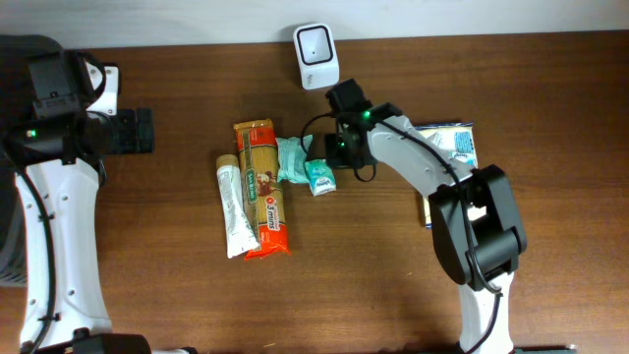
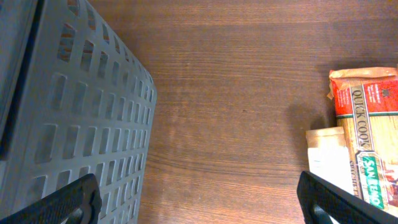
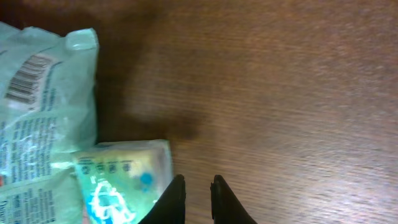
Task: Scan the item barcode
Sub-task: 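Reach the right gripper to the small green packet and grasp it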
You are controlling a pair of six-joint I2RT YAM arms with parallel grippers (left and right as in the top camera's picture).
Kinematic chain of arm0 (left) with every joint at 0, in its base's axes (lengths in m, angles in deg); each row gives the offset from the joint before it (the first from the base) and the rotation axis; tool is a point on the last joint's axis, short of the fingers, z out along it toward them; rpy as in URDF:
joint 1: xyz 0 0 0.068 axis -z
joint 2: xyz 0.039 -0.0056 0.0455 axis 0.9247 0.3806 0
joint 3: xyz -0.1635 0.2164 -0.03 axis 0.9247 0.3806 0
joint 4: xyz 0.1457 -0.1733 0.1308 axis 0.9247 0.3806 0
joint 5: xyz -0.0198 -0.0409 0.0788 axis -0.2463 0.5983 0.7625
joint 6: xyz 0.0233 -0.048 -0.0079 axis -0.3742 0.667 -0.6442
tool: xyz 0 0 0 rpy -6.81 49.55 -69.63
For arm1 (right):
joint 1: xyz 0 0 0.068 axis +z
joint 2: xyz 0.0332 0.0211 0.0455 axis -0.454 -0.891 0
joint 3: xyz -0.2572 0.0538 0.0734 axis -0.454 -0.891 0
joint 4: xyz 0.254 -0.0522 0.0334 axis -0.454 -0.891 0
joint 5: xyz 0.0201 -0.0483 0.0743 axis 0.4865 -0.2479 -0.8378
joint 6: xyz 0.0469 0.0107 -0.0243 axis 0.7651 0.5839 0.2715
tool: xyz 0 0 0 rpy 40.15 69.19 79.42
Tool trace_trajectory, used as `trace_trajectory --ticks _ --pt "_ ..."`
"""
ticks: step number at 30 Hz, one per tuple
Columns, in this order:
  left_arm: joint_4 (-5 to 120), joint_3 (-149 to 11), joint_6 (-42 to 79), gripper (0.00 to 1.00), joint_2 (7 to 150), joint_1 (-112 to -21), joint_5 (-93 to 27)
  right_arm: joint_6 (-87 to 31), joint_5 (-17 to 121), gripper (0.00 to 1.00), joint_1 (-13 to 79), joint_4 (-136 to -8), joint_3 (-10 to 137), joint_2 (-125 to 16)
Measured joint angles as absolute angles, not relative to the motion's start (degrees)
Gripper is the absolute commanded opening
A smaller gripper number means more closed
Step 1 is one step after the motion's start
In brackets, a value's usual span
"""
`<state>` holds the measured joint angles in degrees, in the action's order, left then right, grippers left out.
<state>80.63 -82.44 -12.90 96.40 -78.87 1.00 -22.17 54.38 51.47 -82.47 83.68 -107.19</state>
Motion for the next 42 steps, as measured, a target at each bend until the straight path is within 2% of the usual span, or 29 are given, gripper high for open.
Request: trace_trajectory --ticks 6,12,15,18,20,25,27,34,36,39,40,42 --pt "80.63 -82.44 -12.90 0.99 96.40 -78.87 1.00 -27.07 43.89 0.17 51.41 -89.53 93.93 -107.34" --pt "80.65 -82.44 -12.90 0.99 96.40 -78.87 1.00 -26.70 41.68 0.17 58.75 -97.13 93.80 -107.36" --pt "80.63 -82.44 -12.90 0.99 96.40 -78.87 1.00 -27.18 40.06 0.23 56.28 -100.78 93.39 -107.36" --pt "80.63 -82.44 -12.90 0.99 96.40 -78.87 1.00 -28.49 35.49 0.32 49.96 -102.60 93.15 -107.36" --pt "80.63 -82.44 -12.90 0.99 96.40 -78.87 1.00 -28.73 33.68 0.33 46.97 -102.77 91.94 -107.36" --pt "80.61 -82.44 -12.90 0.99 96.40 -78.87 1.00 -28.62 29.57 0.33 46.60 -97.48 85.36 -107.36" --pt "80.61 -82.44 -12.90 0.99 96.40 -78.87 1.00 -27.77 28.65 0.36 46.60 -92.81 82.61 -107.36" --pt "80.61 -82.44 -12.90 0.99 96.40 -78.87 1.00 -25.54 27.54 0.36 46.60 -78.51 74.46 -107.30" --pt "80.63 -82.44 -12.90 0.99 96.40 -78.87 1.00 -25.06 27.50 0.35 46.60 -77.29 74.39 -107.30" --pt "80.63 -82.44 -12.90 0.99 96.40 -78.87 1.00 -24.84 27.43 0.18 46.60 -76.94 74.35 -107.30" --pt "80.61 -82.44 -12.90 0.99 96.40 -78.87 1.00 -24.77 27.19 0.08 46.60 -76.76 74.35 -107.32" --pt "80.63 -82.44 -12.90 0.99 96.40 -78.87 1.00 -23.68 26.58 0.04 46.60 -76.44 74.35 -107.39"
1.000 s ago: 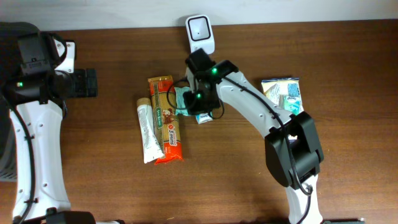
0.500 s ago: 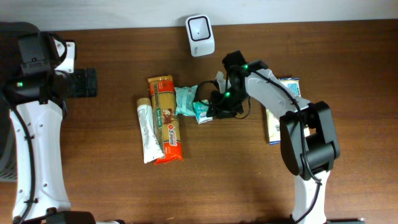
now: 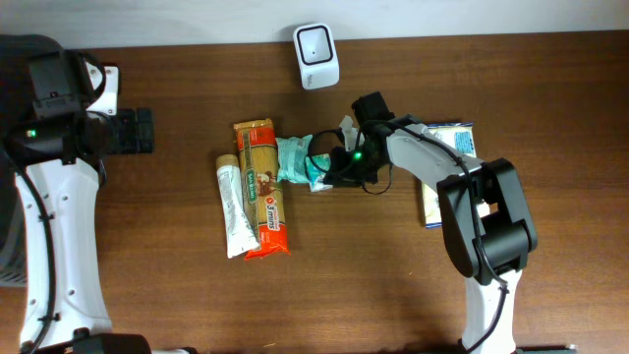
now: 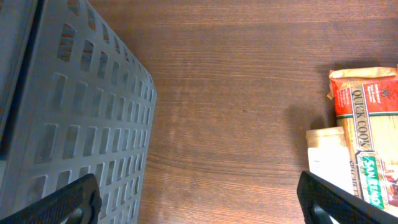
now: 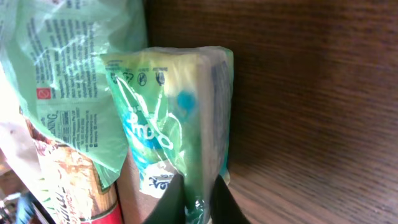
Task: Scan the item barcode
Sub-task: 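Reach the right gripper to the small green packet and grasp it, then lift the small green packet with the right gripper to the scanner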
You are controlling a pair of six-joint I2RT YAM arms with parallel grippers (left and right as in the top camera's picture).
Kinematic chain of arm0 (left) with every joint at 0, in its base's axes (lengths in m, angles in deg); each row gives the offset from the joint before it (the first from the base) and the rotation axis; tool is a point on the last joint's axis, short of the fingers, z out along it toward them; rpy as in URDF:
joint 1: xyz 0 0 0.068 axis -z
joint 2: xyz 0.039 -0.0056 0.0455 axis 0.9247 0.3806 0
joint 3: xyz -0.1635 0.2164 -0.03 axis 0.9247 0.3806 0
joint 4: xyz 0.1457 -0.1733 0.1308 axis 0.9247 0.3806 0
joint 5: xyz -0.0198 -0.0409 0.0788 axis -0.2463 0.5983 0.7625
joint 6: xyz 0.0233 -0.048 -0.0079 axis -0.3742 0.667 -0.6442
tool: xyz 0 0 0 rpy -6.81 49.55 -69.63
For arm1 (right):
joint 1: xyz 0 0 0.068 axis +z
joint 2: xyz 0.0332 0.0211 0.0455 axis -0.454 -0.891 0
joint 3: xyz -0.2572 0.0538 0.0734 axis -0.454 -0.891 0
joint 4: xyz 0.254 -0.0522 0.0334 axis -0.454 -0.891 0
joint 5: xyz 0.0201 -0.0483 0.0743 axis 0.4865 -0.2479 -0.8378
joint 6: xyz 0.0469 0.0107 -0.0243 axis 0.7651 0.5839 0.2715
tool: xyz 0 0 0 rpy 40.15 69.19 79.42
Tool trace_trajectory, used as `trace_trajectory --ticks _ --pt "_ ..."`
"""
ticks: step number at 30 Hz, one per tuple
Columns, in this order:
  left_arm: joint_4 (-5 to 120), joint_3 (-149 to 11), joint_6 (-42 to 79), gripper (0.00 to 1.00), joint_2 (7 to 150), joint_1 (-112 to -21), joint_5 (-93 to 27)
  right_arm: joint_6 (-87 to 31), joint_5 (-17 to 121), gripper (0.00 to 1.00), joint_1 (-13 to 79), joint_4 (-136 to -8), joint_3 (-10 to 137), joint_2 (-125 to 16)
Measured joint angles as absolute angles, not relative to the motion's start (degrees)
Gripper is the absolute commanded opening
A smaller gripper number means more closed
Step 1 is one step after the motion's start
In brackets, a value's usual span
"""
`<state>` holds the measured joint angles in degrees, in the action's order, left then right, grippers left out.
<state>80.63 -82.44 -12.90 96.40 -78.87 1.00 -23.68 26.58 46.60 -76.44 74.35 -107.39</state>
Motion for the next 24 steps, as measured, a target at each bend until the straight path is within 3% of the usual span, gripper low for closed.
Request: trace_trajectory --ticks 9,15,24 --pt "80.63 -82.44 -12.90 0.99 96.40 -78.87 1.00 -23.83 22.51 0.04 44.89 -79.69 73.32 -102.58" --pt "80.63 -82.44 -12.90 0.99 96.40 -78.87 1.00 -23.97 8.33 0.04 37.48 -81.68 73.26 -82.75" --pt "80.63 -82.44 -12.90 0.99 96.40 -78.87 1.00 -22.39 -15.85 0.04 28.72 -81.90 73.26 -82.38"
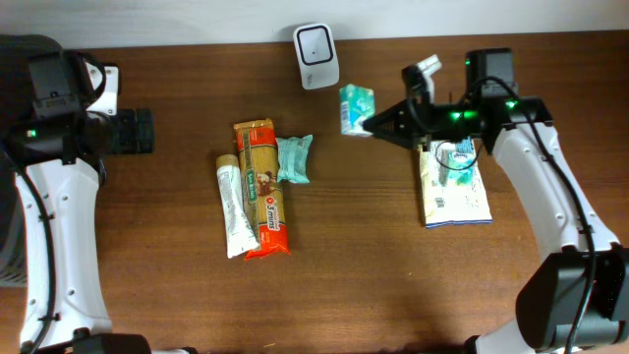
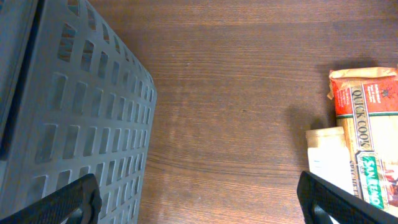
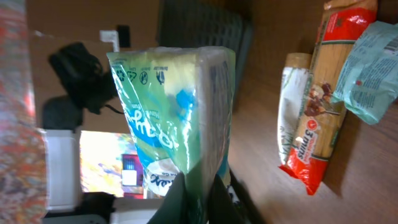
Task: Scan the item barcode
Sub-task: 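Lift the small green packet with the right gripper to the scanner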
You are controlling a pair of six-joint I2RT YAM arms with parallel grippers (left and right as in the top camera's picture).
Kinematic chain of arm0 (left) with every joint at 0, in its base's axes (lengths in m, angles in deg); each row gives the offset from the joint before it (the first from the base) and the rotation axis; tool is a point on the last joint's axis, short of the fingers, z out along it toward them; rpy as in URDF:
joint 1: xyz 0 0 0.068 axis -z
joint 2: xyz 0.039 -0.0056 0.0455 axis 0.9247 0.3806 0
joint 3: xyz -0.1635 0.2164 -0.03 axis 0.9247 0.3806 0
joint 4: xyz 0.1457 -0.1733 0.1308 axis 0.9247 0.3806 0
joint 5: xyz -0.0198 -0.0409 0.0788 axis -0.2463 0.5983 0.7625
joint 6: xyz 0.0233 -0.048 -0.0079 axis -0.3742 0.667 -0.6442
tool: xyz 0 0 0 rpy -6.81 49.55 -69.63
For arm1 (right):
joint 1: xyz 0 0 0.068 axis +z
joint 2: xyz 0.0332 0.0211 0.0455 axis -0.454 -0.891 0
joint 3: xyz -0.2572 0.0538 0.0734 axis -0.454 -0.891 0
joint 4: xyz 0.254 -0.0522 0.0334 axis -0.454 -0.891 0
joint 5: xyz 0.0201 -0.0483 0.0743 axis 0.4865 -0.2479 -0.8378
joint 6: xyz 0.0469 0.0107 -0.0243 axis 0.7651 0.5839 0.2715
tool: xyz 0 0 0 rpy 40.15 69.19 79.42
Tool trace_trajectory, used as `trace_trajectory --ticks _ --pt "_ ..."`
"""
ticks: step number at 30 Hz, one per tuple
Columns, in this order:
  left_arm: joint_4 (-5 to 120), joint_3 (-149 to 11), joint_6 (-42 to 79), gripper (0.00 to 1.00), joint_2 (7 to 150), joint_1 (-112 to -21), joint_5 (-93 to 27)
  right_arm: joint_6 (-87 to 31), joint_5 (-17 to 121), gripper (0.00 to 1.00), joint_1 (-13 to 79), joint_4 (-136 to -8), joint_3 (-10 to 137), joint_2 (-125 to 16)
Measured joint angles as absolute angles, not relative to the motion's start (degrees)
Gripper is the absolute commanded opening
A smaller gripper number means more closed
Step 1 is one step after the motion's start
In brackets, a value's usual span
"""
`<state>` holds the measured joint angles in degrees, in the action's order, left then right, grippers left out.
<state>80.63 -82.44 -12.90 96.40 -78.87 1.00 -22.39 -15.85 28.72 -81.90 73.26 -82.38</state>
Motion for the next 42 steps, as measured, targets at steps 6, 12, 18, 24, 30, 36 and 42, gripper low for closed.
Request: trace_trajectory --ticks 6,12,18,24,30,36,42 --pt "80.63 -82.44 -12.90 0.99 96.40 -78.87 1.00 -21.15 -24.37 0.04 22.42 -81.88 73.26 -82.40" --pt "80.63 -82.44 -12.90 0.99 96.40 -78.87 0.97 -21.19 -26.51 0.04 22.10 -81.88 73.26 -82.38" --pt "80.63 -82.44 -12.90 0.99 96.40 -78.87 1.00 -21.19 -25.51 0.04 22.53 -81.90 73.26 -82.38" --pt "80.59 -82.44 -12.90 0.99 96.40 -78.87 1.00 -21.15 -6.58 0.04 35.21 -82.99 73.26 -82.40" --pt "80.63 -82.44 -12.90 0.99 96.40 -78.87 0.97 -22.59 25.66 0.04 43.10 -102.07 86.46 -84.09" --pt "80.50 -82.44 -12.90 0.99 96.40 -78.87 1.00 -27.05 54.29 0.04 48.41 -112.15 120.40 -95.63" --pt "80.45 -82.44 -12.90 0.99 96.40 -78.87 0.97 -38.35 80.98 0.04 50.79 -88.78 128.25 -115.41"
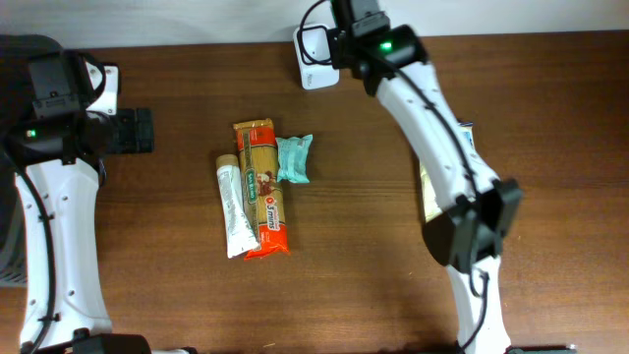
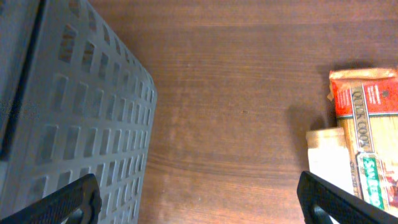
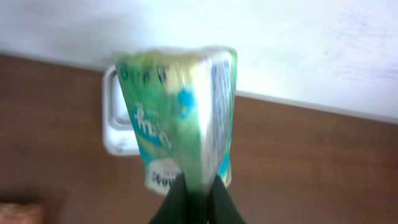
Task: Scan the item barcode
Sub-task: 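Lift the small green packet with the right gripper to the scanner, then place the small green packet onto the snack bag pile and release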
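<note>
A small green-and-white tissue packet [image 3: 180, 118] stands upright in the right wrist view, with my right gripper [image 3: 198, 186] shut on its lower edge. Just behind it is the white scanner [image 3: 118, 118], against the wall at the table's far edge. In the overhead view the scanner [image 1: 313, 45] is partly covered by my right gripper [image 1: 346, 31], and the packet is hidden under the arm. My left gripper [image 1: 133, 131] stays far left and is open, with its fingers [image 2: 79, 198] wide apart over bare wood.
An orange pasta pack [image 1: 263, 187], a white tube [image 1: 232, 208] and a teal pouch [image 1: 294, 158] lie together mid-table. A flat box [image 1: 428, 202] lies at the right, partly under the right arm. A grey slotted basket [image 2: 62, 112] stands by the left gripper.
My right gripper, still holding the tissue packet, has gone from a spot right of the scanner to directly in front of it at the far edge. The left arm has not moved.
My right gripper was first down beside the tissue packet, next to the teal pouch. It was then shut on the packet on the table. Later it held the packet in the air right of the scanner, and now holds it at the scanner.
</note>
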You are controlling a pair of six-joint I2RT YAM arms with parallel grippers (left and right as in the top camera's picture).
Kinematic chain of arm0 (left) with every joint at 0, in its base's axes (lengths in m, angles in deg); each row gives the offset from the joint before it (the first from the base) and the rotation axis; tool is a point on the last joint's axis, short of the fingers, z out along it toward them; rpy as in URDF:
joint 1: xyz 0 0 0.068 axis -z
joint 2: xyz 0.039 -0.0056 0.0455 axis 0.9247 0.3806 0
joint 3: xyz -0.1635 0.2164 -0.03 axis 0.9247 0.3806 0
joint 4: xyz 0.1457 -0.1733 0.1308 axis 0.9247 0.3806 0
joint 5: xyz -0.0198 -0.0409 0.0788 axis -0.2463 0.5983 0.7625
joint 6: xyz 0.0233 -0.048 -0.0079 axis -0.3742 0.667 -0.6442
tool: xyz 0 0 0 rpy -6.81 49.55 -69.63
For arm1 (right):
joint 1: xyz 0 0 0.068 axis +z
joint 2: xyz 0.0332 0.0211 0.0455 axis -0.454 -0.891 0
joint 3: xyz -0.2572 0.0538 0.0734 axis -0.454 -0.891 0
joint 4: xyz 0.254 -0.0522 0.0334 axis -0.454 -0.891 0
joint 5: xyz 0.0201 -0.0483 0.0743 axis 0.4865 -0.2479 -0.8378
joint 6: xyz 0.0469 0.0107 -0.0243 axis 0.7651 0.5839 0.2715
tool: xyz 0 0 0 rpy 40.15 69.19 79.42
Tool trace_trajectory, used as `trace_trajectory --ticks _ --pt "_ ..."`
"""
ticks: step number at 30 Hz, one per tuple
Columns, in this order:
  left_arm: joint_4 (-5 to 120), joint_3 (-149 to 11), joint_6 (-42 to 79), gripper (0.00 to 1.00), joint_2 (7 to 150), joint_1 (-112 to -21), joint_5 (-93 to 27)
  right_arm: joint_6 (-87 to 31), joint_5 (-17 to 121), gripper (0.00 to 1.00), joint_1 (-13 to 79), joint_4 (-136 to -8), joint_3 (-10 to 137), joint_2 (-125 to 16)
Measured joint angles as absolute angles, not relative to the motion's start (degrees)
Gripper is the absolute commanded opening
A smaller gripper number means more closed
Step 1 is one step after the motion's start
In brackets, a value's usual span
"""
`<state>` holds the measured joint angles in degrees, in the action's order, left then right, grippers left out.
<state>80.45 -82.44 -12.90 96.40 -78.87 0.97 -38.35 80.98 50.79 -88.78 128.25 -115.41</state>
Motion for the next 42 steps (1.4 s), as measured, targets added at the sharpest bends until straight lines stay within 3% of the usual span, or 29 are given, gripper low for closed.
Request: trace_trajectory --ticks 9,22,27,32,35,39,42 --pt "80.59 -82.44 -12.90 0.99 96.40 -78.87 1.00 -55.11 90.81 0.04 50.84 -67.45 128.23 -130.38" --pt "80.63 -82.44 -12.90 0.99 96.40 -78.87 1.00 -59.77 90.14 0.04 53.77 -68.09 128.23 -132.32" --pt "80.61 -82.44 -12.90 0.99 96.40 -78.87 0.97 -55.16 80.89 0.04 55.32 -79.23 128.29 -131.65" --pt "80.65 -82.44 -12.90 0.99 96.40 -78.87 1.00 -43.03 69.00 0.04 53.48 -97.90 128.36 -118.80" --pt "80.69 -82.44 -12.90 0.99 96.40 -78.87 0.97 -37.67 68.35 0.04 51.58 -113.35 129.21 -108.70" --pt "80.67 -82.44 -12.90 0.99 96.40 -78.87 0.97 -27.29 73.98 0.04 47.25 -133.74 129.67 -105.55" --pt "80.61 -82.44 -12.90 0.99 96.40 -78.87 1.00 -22.41 74.31 0.04 39.32 -135.49 122.32 -106.45"
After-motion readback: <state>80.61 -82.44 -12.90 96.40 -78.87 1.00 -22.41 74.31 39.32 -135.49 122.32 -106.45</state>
